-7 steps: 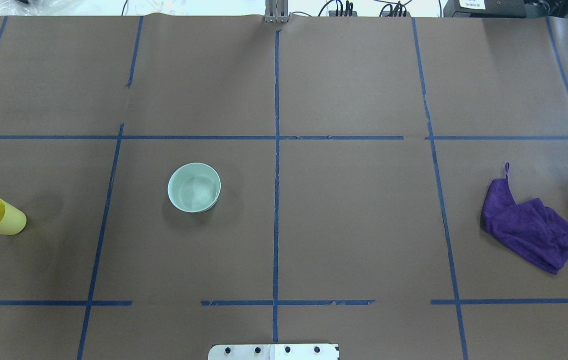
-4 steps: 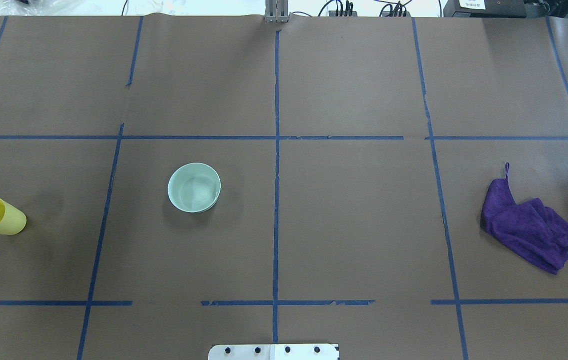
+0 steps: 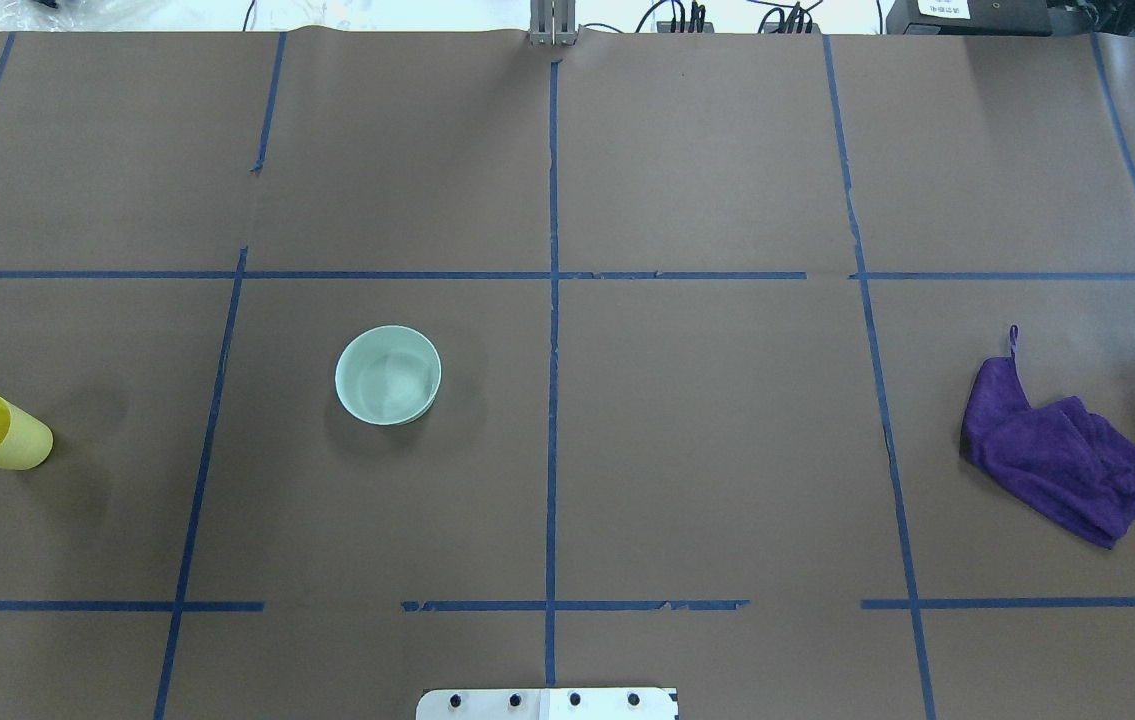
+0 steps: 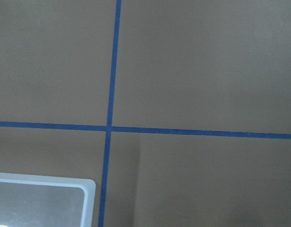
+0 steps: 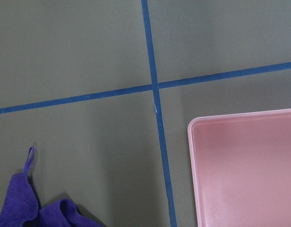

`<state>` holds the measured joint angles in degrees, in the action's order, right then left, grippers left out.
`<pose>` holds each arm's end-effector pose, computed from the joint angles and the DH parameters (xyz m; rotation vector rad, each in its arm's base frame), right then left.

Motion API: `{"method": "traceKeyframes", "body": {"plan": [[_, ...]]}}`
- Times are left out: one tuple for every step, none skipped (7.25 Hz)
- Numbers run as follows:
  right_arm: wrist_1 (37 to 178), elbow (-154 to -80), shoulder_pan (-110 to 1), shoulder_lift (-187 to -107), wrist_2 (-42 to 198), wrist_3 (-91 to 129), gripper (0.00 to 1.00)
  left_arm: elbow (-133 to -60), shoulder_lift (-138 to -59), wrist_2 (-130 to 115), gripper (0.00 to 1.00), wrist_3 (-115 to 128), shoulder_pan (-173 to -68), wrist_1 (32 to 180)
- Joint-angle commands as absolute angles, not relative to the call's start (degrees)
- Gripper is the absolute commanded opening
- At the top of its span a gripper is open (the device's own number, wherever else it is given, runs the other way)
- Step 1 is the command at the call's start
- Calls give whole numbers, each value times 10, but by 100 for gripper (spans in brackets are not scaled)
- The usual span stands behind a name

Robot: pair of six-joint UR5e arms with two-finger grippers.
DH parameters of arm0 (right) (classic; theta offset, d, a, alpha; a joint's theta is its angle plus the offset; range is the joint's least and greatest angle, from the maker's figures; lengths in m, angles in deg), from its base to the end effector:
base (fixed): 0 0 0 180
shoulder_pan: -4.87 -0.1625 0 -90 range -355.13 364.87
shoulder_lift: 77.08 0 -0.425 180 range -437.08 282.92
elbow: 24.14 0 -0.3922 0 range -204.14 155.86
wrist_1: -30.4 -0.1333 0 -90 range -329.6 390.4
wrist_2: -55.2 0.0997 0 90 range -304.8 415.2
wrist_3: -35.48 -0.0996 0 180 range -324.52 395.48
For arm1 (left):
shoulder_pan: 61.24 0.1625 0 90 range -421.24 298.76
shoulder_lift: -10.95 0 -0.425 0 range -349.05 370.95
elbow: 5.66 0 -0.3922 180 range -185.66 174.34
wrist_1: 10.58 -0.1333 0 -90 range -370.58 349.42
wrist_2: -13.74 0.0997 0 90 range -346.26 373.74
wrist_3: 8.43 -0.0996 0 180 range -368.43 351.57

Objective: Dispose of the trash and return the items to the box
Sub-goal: 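Move the left gripper toward the yellow cup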

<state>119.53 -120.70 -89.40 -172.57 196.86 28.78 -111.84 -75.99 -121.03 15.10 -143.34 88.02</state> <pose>0.0888 -0.4478 0.6366 0.0124 -0.9031 0.1630 0.0032 -0.4822 0.5267 0.1370 0.8399 -0.1081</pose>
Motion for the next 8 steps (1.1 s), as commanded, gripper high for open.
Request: {"method": "traceKeyframes", "body": {"plan": [[1193,-1208,-890,-1706,1969,292,100,-1124,-664,-1207,100,247,-1376,1080],[1193,-1208,-890,-1709,1972,292,100,-1123,-634,-1192,100,306,-1343,1146],[1191,-1203,-890,-1713,1975,292,100,-1121,-628,-1184,100,342,-1315,1167],[1190,-1202,-890,-1713,1975,288,100,-1121,-627,-1157,100,379,-1286,1169],[1189,-1205,-890,-1713,1976,285,100,-1115,-627,-1143,100,415,-1258,1196],[1189,-1205,-889,-1712,1975,285,100,-1096,-627,-1129,100,440,-1233,1220],[1189,-1206,-889,-1710,1974,285,100,-1070,-627,-1120,100,469,-1215,1263],[1190,-1205,-888,-1710,1976,284,100,-1054,-627,-1119,100,479,-1204,1282]]}}
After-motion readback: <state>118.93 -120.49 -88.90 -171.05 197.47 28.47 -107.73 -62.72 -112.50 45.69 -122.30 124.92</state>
